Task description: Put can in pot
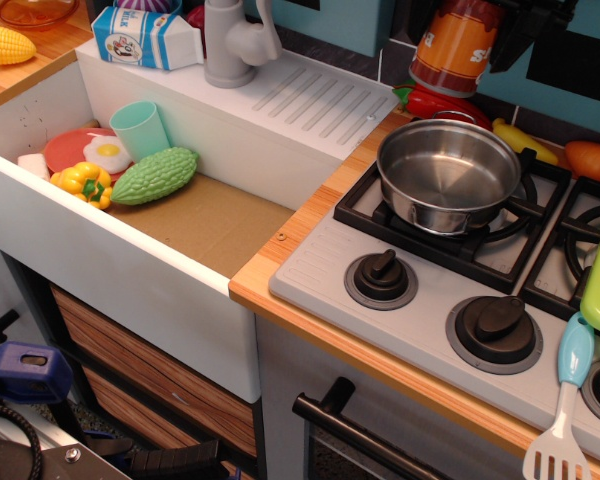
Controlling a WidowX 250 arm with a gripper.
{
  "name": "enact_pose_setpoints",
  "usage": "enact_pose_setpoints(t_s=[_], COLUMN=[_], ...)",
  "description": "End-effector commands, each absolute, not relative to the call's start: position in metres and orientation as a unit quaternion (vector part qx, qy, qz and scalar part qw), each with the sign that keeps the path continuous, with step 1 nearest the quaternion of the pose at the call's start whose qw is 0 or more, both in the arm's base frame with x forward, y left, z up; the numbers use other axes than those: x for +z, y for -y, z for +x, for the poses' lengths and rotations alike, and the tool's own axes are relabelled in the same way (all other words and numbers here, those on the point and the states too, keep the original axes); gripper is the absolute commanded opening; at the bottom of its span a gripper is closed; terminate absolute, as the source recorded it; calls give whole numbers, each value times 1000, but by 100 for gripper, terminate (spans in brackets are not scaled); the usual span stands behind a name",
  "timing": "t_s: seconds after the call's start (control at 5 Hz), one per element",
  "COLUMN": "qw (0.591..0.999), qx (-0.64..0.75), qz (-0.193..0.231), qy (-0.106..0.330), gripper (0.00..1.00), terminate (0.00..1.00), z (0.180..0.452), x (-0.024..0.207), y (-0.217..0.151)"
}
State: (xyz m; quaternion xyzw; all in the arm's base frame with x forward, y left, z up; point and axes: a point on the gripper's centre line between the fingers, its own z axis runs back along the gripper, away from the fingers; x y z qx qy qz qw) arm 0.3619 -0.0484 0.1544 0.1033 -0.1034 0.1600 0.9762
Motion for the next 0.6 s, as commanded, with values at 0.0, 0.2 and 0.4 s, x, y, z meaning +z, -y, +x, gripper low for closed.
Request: enact_pose_setpoints(t_s=[0.0, 0.2, 0.4], qw=[974, 974, 974], qx=[172, 172, 172], qz=[74, 74, 74], qy=[130, 130, 130], gripper=[100, 100, 100], terminate=[0, 0, 100], z=[354, 354, 354], x=[163, 163, 163], y=[55, 55, 55])
